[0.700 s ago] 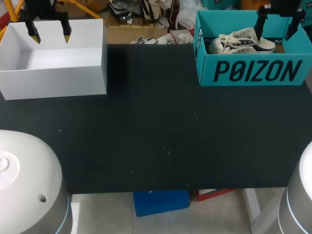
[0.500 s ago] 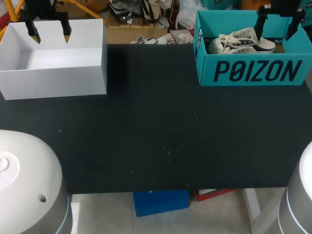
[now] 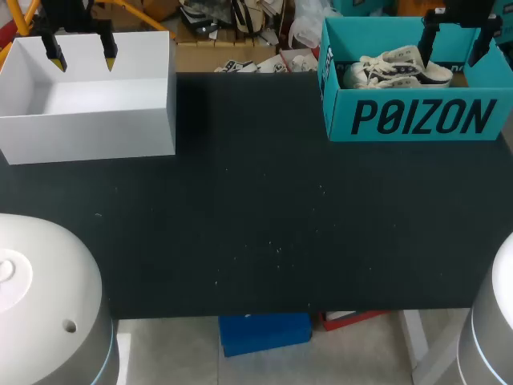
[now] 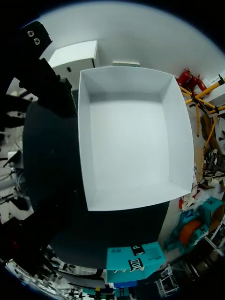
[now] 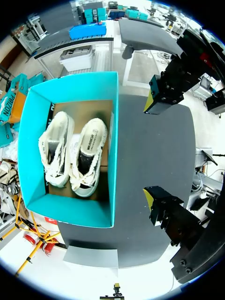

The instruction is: Take the shoe out of the shoebox, open the shoe tongue, remove and reinsert the insole, then place the shoe into the shoebox

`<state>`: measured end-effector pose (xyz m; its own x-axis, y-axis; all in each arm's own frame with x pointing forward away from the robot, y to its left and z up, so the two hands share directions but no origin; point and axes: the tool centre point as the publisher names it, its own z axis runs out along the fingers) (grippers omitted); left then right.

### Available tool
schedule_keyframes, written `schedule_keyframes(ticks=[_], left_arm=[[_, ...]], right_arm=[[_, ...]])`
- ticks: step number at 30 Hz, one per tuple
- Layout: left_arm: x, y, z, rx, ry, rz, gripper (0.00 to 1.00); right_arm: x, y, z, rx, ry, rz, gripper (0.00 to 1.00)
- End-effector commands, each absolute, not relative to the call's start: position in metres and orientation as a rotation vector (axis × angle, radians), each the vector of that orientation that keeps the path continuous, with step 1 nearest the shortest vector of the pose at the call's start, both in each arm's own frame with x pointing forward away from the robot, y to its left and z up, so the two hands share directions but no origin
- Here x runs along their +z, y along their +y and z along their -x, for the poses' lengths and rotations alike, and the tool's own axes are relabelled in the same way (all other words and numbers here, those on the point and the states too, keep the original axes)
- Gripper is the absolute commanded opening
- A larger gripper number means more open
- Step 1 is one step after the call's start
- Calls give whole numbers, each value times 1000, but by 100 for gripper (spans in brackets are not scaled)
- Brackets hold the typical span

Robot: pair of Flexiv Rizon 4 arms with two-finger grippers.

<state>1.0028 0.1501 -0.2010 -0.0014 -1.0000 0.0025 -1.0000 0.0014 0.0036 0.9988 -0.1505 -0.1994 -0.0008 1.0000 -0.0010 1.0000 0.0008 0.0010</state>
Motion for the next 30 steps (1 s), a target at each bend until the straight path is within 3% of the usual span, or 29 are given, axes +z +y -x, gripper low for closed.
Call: schedule_keyframes(ticks=[1,14,17,20,30], left_arm=[[-200,150,-1002,-4,-2219,-2218,100],[-200,150,-1002,-4,-2219,-2218,100],[-200,150,-1002,-4,-2219,-2218,100],[-200,150,-1002,-4,-2219,-2218,100],[-200,150,-1002,-4,-2219,-2218,100]], right_arm=[[-200,-151,-999,0,2222,-2220,100],[-200,-151,-999,0,2222,-2220,100],[-190,-131,-1008,61,2435,-1873,100],[-183,-114,-994,31,2751,-1034,100],[-183,-114,-994,31,2751,-1034,100]])
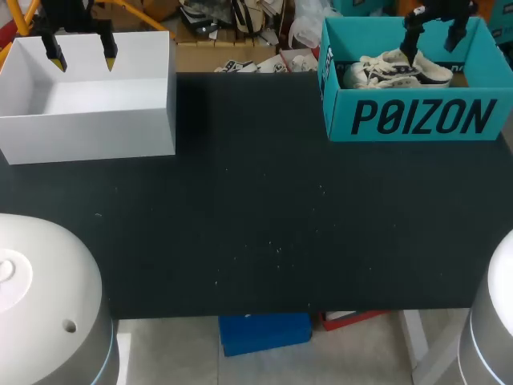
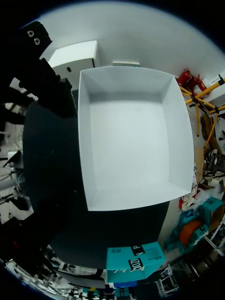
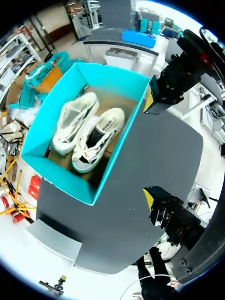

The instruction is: Take the shoe out of the shoebox, open the shoe tongue, remove and reinsert the insole, then place the shoe into the shoebox

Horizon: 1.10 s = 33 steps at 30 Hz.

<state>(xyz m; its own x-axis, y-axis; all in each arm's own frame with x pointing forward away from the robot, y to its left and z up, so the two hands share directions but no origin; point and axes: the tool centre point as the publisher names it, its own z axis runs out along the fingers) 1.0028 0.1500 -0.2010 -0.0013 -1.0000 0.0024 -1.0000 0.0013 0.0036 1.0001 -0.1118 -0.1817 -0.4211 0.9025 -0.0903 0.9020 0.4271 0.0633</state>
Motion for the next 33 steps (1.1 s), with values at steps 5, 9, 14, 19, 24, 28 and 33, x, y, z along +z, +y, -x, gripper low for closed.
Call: schedule_keyframes(ticks=[5,9,14,19,24,28,33], left_arm=[[-200,150,-1002,-4,-2219,-2218,100],[-200,150,-1002,-4,-2219,-2218,100],[-200,150,-1002,-4,-2219,-2218,100],[-200,150,-1002,-4,-2219,-2218,100],[-200,150,-1002,-4,-2219,-2218,100],[-200,150,-1002,-4,-2219,-2218,100],[-200,150,-1002,-4,-2219,-2218,100]], right_arm=[[-183,-114,-994,31,2751,-1034,100],[-183,-114,-994,31,2751,-1034,100],[-178,-108,-1002,9,2936,-598,100],[-178,-108,-1002,9,2936,-598,100],[-185,-105,-1008,5,2937,-582,100],[-193,-101,-1030,-3,2910,-602,100],[-201,-96,-1055,2,2886,-606,100]])
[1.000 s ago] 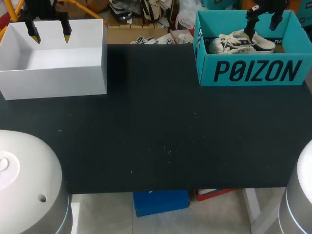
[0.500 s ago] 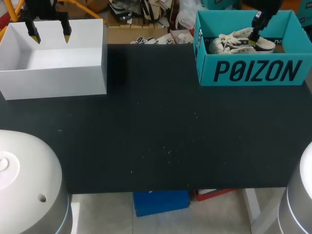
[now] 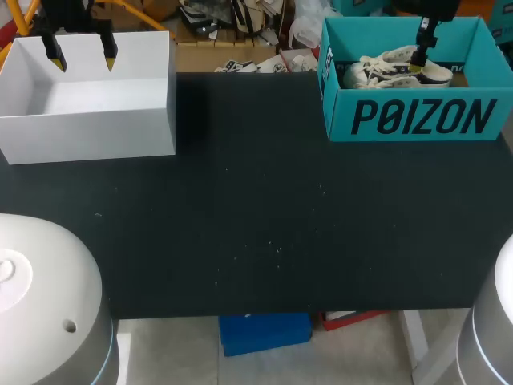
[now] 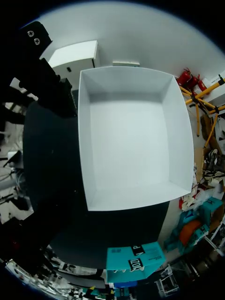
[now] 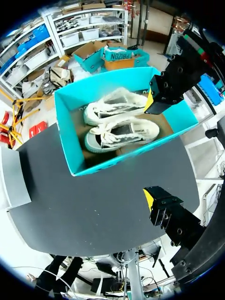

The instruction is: Take the shoe out of the shoebox, open the shoe tongue, remove and reinsert the insole, then place the shoe into the shoebox

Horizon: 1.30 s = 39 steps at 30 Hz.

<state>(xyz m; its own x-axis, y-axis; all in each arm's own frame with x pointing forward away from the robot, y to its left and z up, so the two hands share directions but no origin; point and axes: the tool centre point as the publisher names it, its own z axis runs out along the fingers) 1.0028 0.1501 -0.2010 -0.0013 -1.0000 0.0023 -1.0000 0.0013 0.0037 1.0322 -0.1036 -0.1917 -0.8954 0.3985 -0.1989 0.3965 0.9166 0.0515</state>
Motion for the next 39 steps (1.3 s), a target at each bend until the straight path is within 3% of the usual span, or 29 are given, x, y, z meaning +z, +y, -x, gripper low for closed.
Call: schedule_keyframes(ticks=[1,3,4,6,10,13,15,17,18,19,23,29,32,39], left_arm=[[-200,150,-1002,-4,-2219,-2218,100],[-200,150,-1002,-4,-2219,-2218,100],[-200,150,-1002,-4,-2219,-2218,100],[-200,150,-1002,-4,-2219,-2218,100],[-200,150,-1002,-4,-2219,-2218,100],[-200,150,-1002,-4,-2219,-2218,100],[-200,150,-1002,-4,-2219,-2218,100],[-200,150,-1002,-4,-2219,-2218,100],[-200,150,-1002,-4,-2219,-2218,100],[-200,150,-1002,-4,-2219,-2218,100],[-200,150,-1002,-4,-2219,-2218,100],[-200,150,-1002,-4,-2219,-2218,100],[-200,150,-1002,-4,-2219,-2218,100],[-200,150,-1002,-4,-2219,-2218,100]], right_arm=[[-202,-96,-1060,4,2887,-604,96],[-207,-96,-1069,6,2890,-594,84],[-209,-96,-1073,15,2898,-583,85],[-215,-97,-1080,31,2910,-580,77],[-227,-102,-1095,75,2939,-541,95],[-236,-107,-1106,83,2949,-516,92],[-244,-110,-1112,88,2955,-505,78],[-253,-115,-1118,91,2960,-493,73],[-258,-117,-1121,87,2965,-480,62],[-262,-119,-1123,85,2966,-473,58],[-282,-128,-1130,82,2971,-469,54],[-312,-136,-1134,84,2996,-451,58],[-324,-140,-1137,90,2998,-450,48],[-340,-146,-1145,92,3002,-454,46]])
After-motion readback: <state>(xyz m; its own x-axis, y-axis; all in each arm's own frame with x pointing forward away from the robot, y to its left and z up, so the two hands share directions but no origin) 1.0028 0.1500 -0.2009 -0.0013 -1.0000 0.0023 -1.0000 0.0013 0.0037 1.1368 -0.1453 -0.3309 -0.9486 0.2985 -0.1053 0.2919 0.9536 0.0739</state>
